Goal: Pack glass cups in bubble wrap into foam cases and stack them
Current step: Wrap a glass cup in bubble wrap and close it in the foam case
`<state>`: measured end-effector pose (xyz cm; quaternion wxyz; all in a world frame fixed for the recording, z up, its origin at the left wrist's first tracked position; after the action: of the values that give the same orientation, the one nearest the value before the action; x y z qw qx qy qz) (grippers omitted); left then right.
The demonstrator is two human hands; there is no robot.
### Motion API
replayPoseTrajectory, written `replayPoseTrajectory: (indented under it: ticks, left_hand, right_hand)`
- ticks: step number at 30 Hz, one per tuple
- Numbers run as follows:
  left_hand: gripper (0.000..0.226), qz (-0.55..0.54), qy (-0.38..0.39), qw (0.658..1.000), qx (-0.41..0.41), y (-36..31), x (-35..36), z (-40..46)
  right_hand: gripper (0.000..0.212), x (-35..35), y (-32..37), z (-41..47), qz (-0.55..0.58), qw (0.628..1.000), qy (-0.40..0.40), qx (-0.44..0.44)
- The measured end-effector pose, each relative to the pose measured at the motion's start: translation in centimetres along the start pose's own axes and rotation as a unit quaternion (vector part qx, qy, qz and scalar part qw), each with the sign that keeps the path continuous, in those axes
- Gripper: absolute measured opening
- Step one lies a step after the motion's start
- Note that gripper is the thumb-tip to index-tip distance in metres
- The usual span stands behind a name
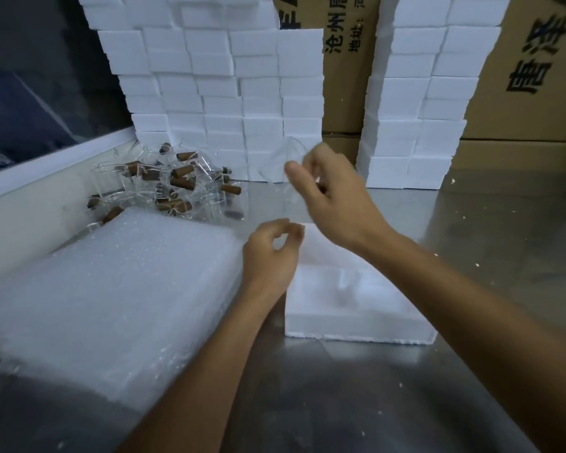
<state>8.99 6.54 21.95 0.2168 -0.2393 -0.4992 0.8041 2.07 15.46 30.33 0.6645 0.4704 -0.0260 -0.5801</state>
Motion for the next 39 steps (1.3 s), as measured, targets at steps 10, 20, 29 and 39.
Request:
replayPoseTrajectory:
  ticks: [10, 20, 29, 39]
  left_hand:
    - [0.084, 0.137, 0.146, 0.932, 0.301, -3.7, 0.5, -2.3]
    - [0.062, 0.185, 0.108, 0.923, 0.319, -4.5, -0.5, -2.5]
    - [0.066, 0.151, 0.137, 0.930, 0.306, -5.0, 0.3, -2.8]
    - [0.045, 0.306, 0.001, 0.908, 0.286, -5.7, -1.9, -2.2]
  right_hand:
    - [0.037, -4.7, -3.7, -7.1, -0.032, 0.998, -0.036, 0.026]
    - [0.080, -6.1, -3.8, -9.2, -0.140, 0.986, 0.041, -0.078]
    - [0.071, -7.0, -4.3, -9.5, -0.214, 0.972, -0.038, -0.088]
    - [0.065, -7.4, -4.2, -9.6, -0.195, 0.975, -0.082, -0.061]
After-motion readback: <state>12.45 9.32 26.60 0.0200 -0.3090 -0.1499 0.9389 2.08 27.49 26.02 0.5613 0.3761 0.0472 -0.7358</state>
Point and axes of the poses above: each hand's wrist, its own z-axis towards the middle knuckle, its own x-axis out of the palm, y = z × x, the point moved 3 cm from there along z, towards the middle knuckle, and after that the axes turned 5 degrees about x, right-handed, at the moved point
